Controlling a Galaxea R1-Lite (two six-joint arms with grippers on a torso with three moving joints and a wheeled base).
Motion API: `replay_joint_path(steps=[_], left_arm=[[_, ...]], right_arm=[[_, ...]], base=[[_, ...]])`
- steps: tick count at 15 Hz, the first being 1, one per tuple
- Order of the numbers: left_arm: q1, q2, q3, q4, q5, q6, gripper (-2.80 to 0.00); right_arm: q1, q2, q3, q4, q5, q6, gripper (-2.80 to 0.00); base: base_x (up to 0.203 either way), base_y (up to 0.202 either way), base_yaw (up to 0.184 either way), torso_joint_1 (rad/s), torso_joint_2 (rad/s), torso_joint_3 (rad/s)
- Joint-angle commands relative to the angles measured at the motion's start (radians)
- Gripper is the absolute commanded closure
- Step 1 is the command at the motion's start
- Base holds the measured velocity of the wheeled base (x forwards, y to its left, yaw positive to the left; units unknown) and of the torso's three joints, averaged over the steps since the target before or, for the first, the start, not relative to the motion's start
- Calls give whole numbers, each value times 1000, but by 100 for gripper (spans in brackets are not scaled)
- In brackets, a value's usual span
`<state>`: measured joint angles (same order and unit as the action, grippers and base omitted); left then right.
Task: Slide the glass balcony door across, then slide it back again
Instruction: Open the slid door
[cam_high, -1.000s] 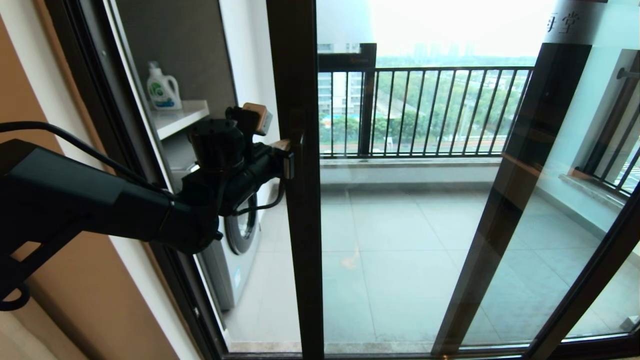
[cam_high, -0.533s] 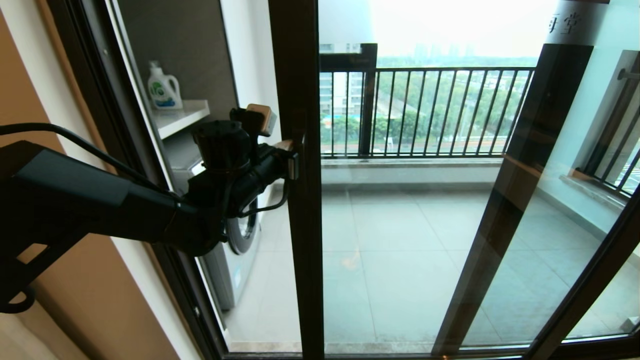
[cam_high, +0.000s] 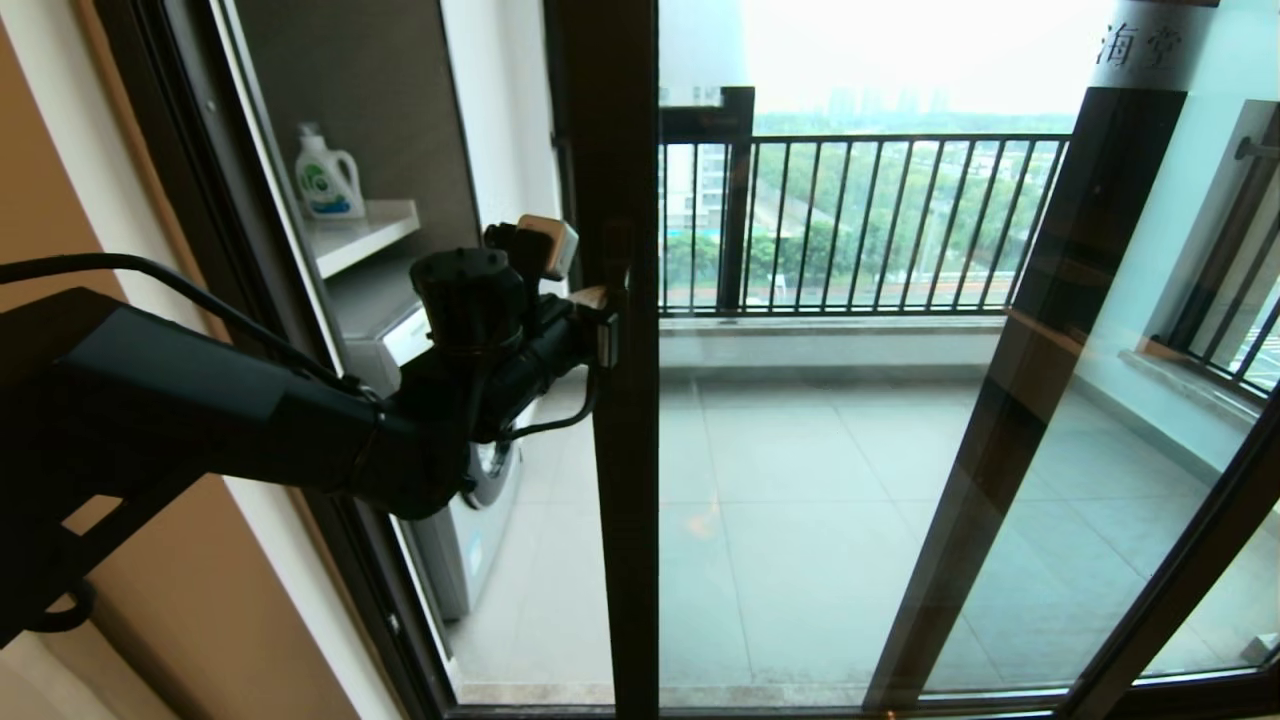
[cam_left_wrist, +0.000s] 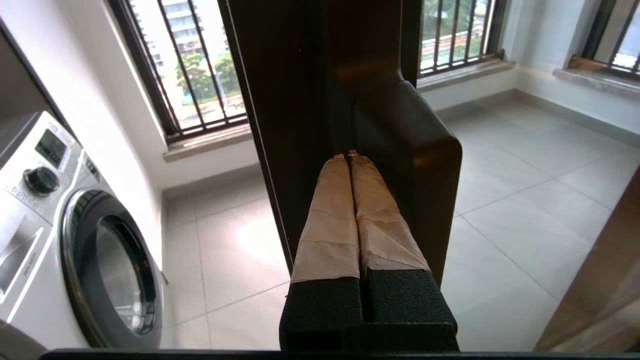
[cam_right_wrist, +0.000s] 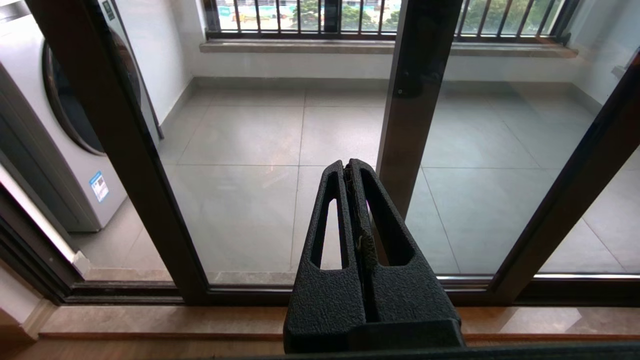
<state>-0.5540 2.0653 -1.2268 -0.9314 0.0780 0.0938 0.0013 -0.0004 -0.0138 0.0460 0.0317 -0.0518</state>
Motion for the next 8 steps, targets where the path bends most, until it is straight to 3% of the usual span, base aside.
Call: replay_joint_path(steps=[1, 4, 8], left_arm=[[-5, 4, -6, -7, 3, 1, 0], [3, 19, -39, -10, 34, 25, 0], [89, -94, 116, -11, 48, 15, 0]], right_arm=[[0, 0, 0, 0, 1, 0, 0], [0, 0, 0, -1, 1, 0, 0], [0, 0, 0, 0, 1, 0, 0]], base=[[0, 0, 0, 0, 0, 0], [0, 0, 0, 0, 0, 0], [0, 0, 0, 0, 0, 0]])
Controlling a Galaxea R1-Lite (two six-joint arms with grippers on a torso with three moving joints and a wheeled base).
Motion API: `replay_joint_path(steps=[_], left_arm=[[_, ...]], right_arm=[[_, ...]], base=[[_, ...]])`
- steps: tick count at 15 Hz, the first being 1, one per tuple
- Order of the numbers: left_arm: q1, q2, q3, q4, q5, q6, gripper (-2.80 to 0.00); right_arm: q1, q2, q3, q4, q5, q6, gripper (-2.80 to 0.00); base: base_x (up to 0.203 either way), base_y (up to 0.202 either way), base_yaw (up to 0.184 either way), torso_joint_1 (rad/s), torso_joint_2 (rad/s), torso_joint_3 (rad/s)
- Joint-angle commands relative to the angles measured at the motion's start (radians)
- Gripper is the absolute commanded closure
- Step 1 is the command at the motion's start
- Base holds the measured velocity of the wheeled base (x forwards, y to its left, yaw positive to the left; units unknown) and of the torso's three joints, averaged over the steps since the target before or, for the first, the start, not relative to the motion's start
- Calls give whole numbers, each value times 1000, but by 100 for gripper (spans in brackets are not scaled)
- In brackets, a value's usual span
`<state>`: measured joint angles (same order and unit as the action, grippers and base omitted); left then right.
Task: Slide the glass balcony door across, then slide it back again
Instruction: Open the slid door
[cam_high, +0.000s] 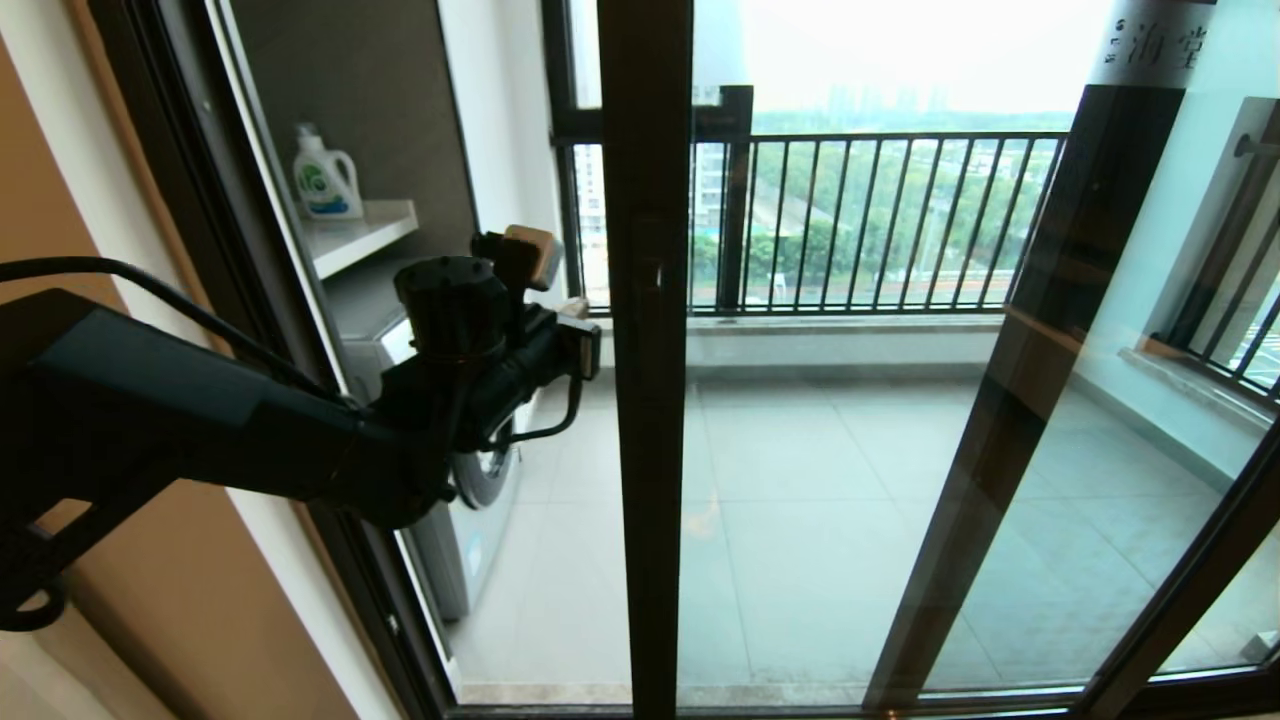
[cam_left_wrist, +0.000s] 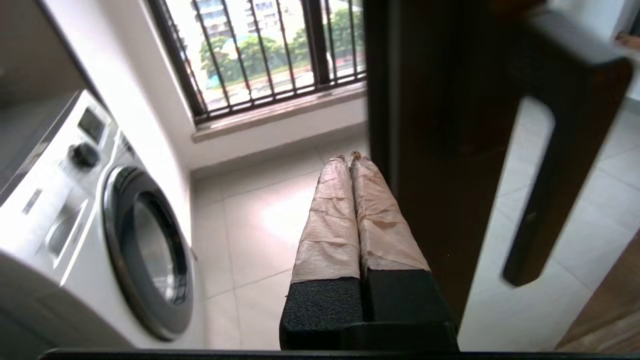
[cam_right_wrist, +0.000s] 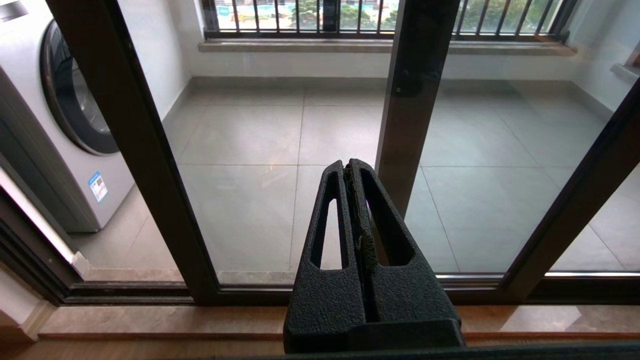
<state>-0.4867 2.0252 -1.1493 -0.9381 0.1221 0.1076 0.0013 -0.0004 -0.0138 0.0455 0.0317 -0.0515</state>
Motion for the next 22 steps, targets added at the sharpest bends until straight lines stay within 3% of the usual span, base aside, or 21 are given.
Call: replay_joint_path(steps=[1, 4, 8, 11, 13, 15, 17, 19, 22], left_arm=[[54, -87, 90, -4, 2, -13, 0], [199, -194, 282, -44, -39, -62, 0], [449, -361, 596, -257, -100, -106, 0], [615, -620, 838, -323, -267, -149, 0], [669, -824, 925, -287, -354, -201, 0], [690, -1045, 953, -135, -414, -234, 0], [701, -1276, 905, 155, -507, -306, 0], [707, -1473, 774, 555, -621, -375, 0], [682, -1633, 610, 883, -765, -410, 0]], right_arm=[[0, 0, 0, 0, 1, -1, 0], [0, 0, 0, -1, 1, -1, 0], [0, 0, 0, -1, 1, -1, 0], [0, 0, 0, 0, 1, -1, 0], [0, 0, 0, 0, 1, -1, 0], [0, 0, 0, 0, 1, -1, 0], [0, 0, 0, 0, 1, -1, 0], [0, 0, 0, 0, 1, -1, 0], [0, 0, 0, 0, 1, -1, 0]], base=[[0, 0, 0, 0, 0, 0], [0, 0, 0, 0, 0, 0], [0, 0, 0, 0, 0, 0], [0, 0, 0, 0, 0, 0], [0, 0, 0, 0, 0, 0], [0, 0, 0, 0, 0, 0], [0, 0, 0, 0, 0, 0], [0, 0, 0, 0, 0, 0], [0, 0, 0, 0, 0, 0]])
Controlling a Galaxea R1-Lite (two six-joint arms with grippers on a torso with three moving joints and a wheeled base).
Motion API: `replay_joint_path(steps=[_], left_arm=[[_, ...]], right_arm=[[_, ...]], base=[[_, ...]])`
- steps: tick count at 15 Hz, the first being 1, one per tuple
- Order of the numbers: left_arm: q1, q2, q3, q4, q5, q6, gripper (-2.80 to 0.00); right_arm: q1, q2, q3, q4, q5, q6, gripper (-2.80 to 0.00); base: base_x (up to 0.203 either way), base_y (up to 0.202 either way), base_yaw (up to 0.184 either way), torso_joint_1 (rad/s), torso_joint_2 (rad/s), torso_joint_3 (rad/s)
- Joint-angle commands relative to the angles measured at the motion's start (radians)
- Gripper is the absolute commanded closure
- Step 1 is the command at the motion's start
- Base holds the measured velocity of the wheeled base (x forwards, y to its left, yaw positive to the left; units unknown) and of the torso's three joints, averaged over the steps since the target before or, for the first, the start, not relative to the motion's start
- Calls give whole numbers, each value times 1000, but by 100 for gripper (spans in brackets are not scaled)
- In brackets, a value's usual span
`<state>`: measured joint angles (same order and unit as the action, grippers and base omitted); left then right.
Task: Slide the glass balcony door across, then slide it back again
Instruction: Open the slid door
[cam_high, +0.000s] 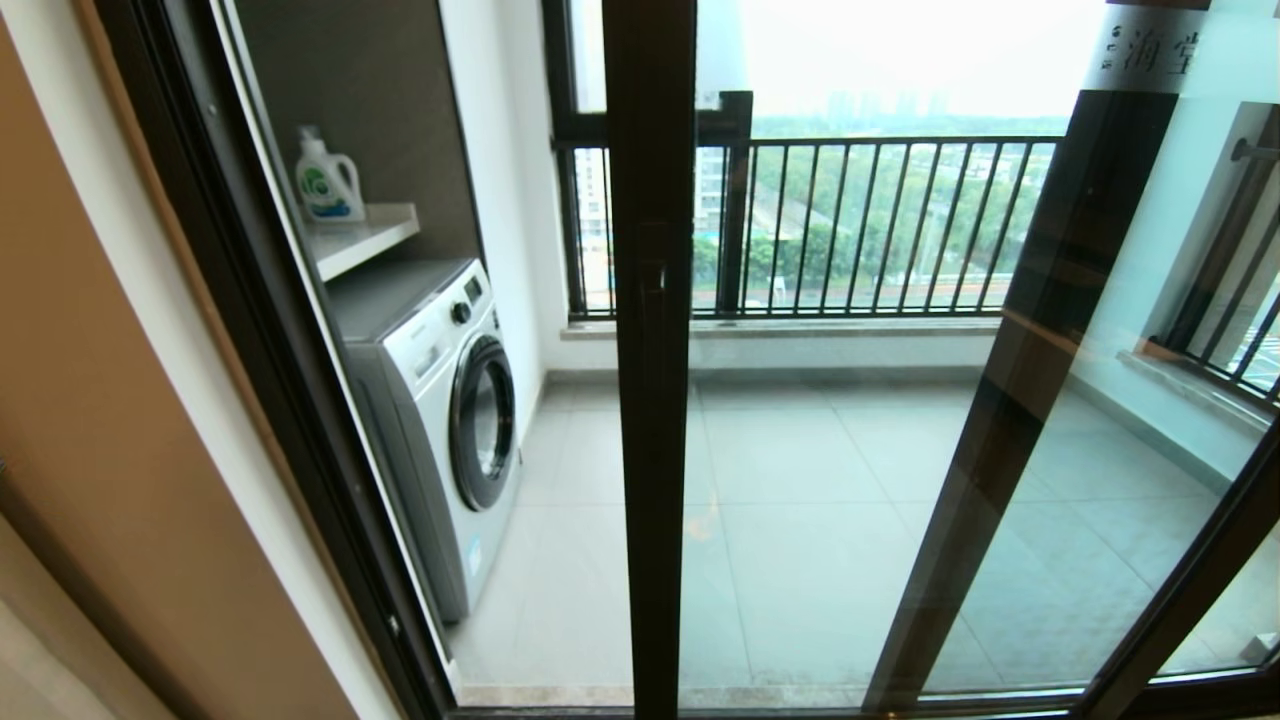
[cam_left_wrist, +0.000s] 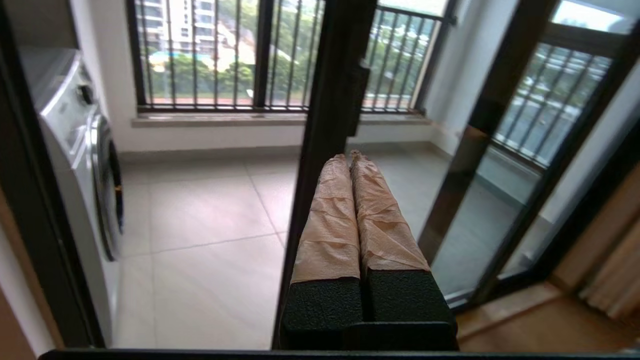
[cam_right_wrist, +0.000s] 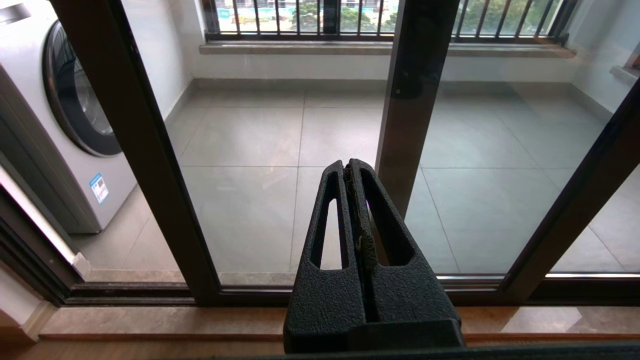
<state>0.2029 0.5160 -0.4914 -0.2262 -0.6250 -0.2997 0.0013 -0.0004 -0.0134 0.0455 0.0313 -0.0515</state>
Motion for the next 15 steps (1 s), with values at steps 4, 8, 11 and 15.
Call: replay_joint_path(steps=[4, 8, 11, 15], left_arm=[[-262, -205, -206, 579, 40, 97, 0], [-234, -295, -84, 591, 455, 319, 0], [-213, -462, 175, 481, 484, 457, 0], [-208, -506, 508, 247, 537, 454, 0]], right_arm=[[0, 0, 0, 0, 1, -1, 0], [0, 0, 0, 0, 1, -1, 0], [0, 0, 0, 0, 1, -1, 0], [0, 0, 0, 0, 1, 0, 0]], base=[[0, 0, 0, 0, 0, 0], [0, 0, 0, 0, 0, 0], [0, 0, 0, 0, 0, 0], [0, 0, 0, 0, 0, 0]])
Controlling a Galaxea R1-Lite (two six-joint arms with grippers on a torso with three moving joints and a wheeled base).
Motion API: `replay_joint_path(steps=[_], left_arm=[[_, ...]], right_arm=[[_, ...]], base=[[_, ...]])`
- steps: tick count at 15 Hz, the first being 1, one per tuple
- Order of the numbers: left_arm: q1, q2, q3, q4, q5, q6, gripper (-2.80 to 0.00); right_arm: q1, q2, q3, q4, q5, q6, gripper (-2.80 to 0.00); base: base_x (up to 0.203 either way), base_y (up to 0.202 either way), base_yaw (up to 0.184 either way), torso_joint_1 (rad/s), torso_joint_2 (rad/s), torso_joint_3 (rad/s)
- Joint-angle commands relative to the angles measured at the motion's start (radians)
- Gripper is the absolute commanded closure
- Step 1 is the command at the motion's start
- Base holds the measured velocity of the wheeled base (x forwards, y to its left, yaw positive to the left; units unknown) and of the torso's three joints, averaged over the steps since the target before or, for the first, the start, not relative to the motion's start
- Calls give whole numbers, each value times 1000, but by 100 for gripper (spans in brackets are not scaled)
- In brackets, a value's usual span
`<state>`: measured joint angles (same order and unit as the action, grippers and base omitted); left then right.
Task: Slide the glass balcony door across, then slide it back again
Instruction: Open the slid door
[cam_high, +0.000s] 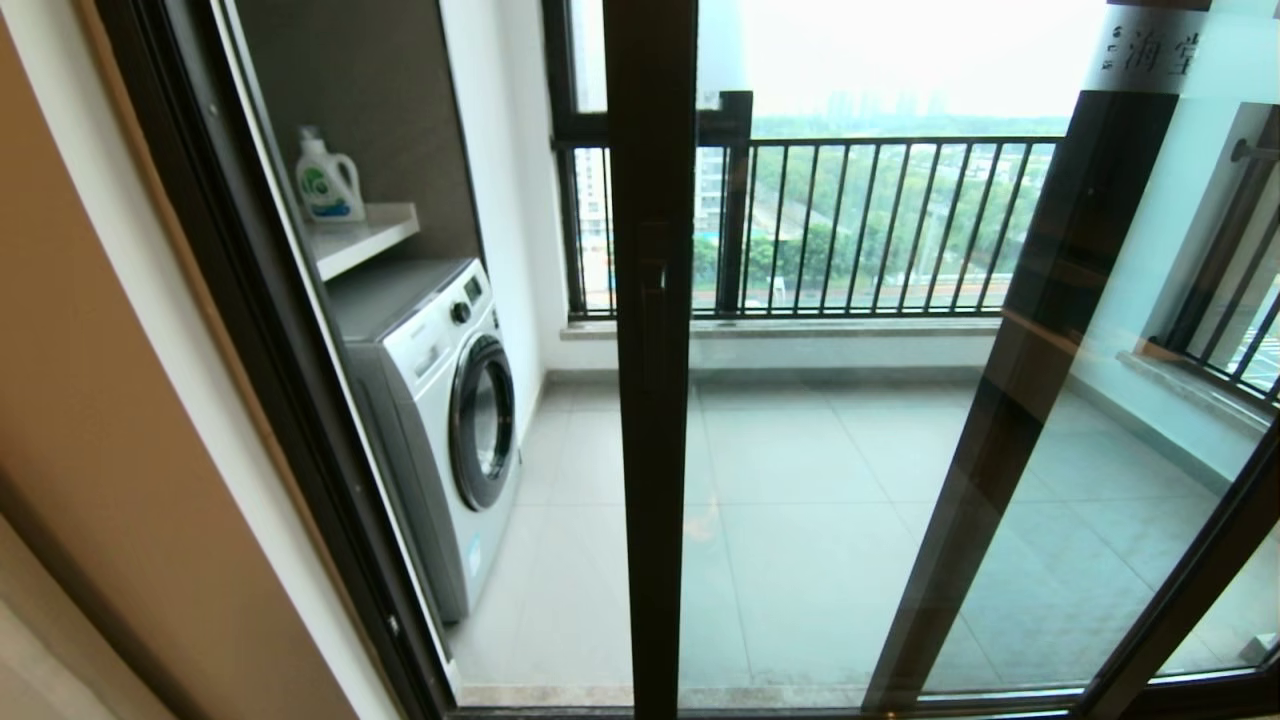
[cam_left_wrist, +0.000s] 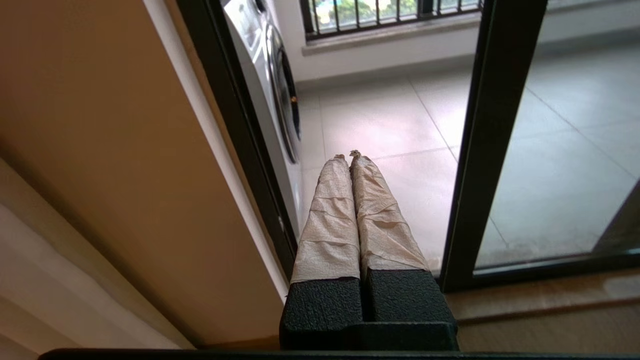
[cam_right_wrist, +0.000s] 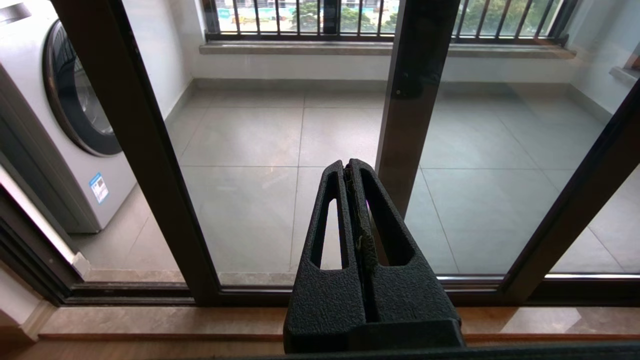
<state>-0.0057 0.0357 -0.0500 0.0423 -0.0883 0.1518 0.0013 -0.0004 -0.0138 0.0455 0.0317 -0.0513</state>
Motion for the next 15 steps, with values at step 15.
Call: replay_joint_path(steps=[15], left_arm=[[3, -34, 50, -39, 70, -141, 0]], right_arm=[[0, 0, 0, -1, 1, -1, 0]], base=[[0, 0, 0, 0, 0, 0]])
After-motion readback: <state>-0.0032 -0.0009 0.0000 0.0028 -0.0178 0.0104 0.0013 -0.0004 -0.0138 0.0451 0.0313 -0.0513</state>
